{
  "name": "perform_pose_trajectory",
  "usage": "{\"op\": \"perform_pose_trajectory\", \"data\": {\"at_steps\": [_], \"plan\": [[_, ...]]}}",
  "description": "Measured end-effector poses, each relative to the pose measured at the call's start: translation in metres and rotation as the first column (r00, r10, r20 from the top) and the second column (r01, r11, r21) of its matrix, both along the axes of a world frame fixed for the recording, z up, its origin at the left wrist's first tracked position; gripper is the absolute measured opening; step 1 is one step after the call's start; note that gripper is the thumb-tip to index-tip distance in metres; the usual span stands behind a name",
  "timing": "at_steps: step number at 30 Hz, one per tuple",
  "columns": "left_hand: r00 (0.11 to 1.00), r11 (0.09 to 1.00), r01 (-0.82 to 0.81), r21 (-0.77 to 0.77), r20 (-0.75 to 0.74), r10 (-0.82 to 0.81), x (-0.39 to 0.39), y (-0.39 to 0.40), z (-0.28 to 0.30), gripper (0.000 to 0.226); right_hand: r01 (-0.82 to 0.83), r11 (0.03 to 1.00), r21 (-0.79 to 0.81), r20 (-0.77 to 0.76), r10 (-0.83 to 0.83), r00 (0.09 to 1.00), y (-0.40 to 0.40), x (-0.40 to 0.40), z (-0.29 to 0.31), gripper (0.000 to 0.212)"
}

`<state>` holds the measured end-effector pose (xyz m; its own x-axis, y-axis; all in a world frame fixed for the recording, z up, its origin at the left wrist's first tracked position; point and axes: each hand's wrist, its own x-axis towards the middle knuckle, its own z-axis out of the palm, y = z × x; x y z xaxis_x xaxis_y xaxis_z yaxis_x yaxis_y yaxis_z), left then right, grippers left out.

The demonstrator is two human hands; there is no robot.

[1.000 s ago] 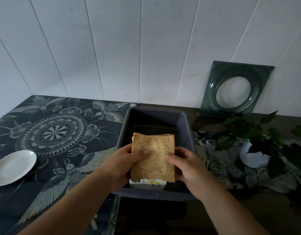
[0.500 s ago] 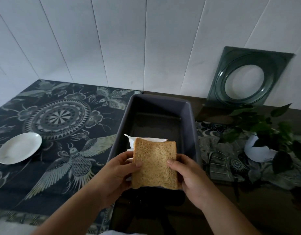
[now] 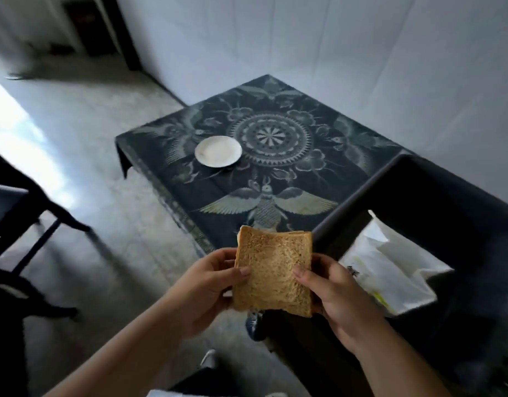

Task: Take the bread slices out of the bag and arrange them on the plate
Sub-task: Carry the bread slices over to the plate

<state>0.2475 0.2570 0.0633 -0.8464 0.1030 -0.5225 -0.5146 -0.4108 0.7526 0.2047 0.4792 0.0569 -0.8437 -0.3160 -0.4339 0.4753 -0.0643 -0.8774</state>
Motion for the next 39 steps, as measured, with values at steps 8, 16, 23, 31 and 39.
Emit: {"op": "perform_pose_trajectory", "data": {"at_steps": [8,16,23,31,39], "plan": [[0.897,0.9,-0.434,-0.047,0.07,0.437,0.121,-0.111,-0.018,0.038,-0.443,0.896,0.042,0.059,0.44,0.896,-0.148,0.035,-0.025,0.042],[0.749,0.75,-0.654,-0.097,0.053,0.66,0.241,-0.177,-0.023,0.035,-0.67,0.738,0.079,0.089,0.664,0.742,-0.257,0.108,-0.041,0.04],[0.643,0.643,-0.754,-0.136,0.051,0.764,0.314,-0.216,-0.034,0.039,-0.762,0.646,0.053,0.105,0.755,0.647,-0.327,0.164,-0.042,0.052],[0.629,0.631,-0.768,-0.111,0.049,0.776,0.307,-0.262,-0.044,0.046,-0.778,0.62,0.098,0.102,0.772,0.628,-0.377,0.152,-0.043,0.034],[0.624,0.622,-0.772,-0.128,0.027,0.781,0.229,-0.355,-0.057,0.048,-0.786,0.616,0.061,0.1,0.779,0.619,-0.47,0.071,-0.061,0.037]]}}
